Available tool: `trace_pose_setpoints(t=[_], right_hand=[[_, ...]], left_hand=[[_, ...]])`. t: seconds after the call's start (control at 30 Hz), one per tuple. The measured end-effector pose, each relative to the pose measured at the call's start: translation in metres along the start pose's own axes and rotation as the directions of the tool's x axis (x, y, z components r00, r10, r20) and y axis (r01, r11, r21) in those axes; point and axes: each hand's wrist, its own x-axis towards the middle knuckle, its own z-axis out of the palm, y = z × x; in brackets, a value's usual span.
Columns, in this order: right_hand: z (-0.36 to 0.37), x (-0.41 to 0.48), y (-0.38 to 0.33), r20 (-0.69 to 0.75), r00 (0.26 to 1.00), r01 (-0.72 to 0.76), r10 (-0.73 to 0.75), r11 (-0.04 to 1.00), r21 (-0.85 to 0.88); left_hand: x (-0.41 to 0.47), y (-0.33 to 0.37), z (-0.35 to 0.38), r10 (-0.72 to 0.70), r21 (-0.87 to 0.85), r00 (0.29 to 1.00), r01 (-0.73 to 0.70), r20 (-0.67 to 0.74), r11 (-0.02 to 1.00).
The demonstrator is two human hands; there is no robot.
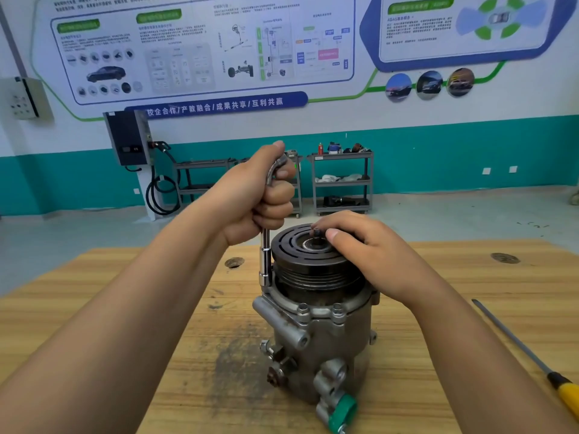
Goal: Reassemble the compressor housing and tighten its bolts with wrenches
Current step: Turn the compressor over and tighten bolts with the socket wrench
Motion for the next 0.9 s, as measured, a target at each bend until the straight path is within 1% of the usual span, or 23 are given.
trace_pose_setpoints(t=[0.13, 0.27, 0.37, 0.43, 0.53, 0.67, 0.77, 0.83, 0.9], right_hand=[[-0.001, 0.001, 0.002, -0.01, 1.0, 0.008, -0.008, 1.0, -0.025], [-0.003, 0.0, 0.003, -0.02, 0.999, 0.024, -0.025, 0.997, -0.067], [-0.003, 0.001, 0.004, -0.022, 1.0, 0.02, -0.022, 0.996, -0.083], [-0.004, 0.001, 0.004, -0.02, 0.999, 0.024, -0.026, 0.996, -0.091], [-0.004, 0.001, 0.004, -0.016, 0.999, 0.028, -0.029, 0.994, -0.104], [-0.004, 0.0, 0.003, -0.009, 0.999, 0.032, -0.034, 0.993, -0.116], [-0.004, 0.0, 0.003, -0.004, 1.0, 0.028, -0.029, 0.994, -0.109], [-0.004, 0.0, 0.003, -0.003, 0.999, 0.031, -0.032, 0.994, -0.109], [-0.004, 0.001, 0.003, -0.005, 0.999, 0.037, -0.038, 0.992, -0.118]], left_hand=[[0.014, 0.002, -0.009, -0.042, 0.038, 0.997, 0.04, 0.057, 0.998], [0.028, 0.006, -0.014, -0.096, 0.123, 0.987, 0.081, 0.125, 0.989], [0.036, 0.008, -0.014, -0.121, 0.172, 0.984, 0.098, 0.13, 0.98], [0.039, 0.007, -0.012, -0.106, 0.203, 0.992, 0.089, 0.075, 0.975], [0.037, 0.001, -0.008, -0.017, 0.235, 0.999, 0.028, -0.047, 0.972], [0.027, 0.003, -0.002, 0.027, 0.186, 0.984, 0.007, -0.178, 0.982], [0.015, 0.019, 0.002, 0.105, 0.168, 0.945, -0.055, -0.31, 0.984], [0.003, 0.026, 0.006, 0.177, 0.183, 0.893, -0.109, -0.415, 0.977], [-0.01, 0.024, 0.014, 0.196, 0.167, 0.855, -0.13, -0.48, 0.977]])
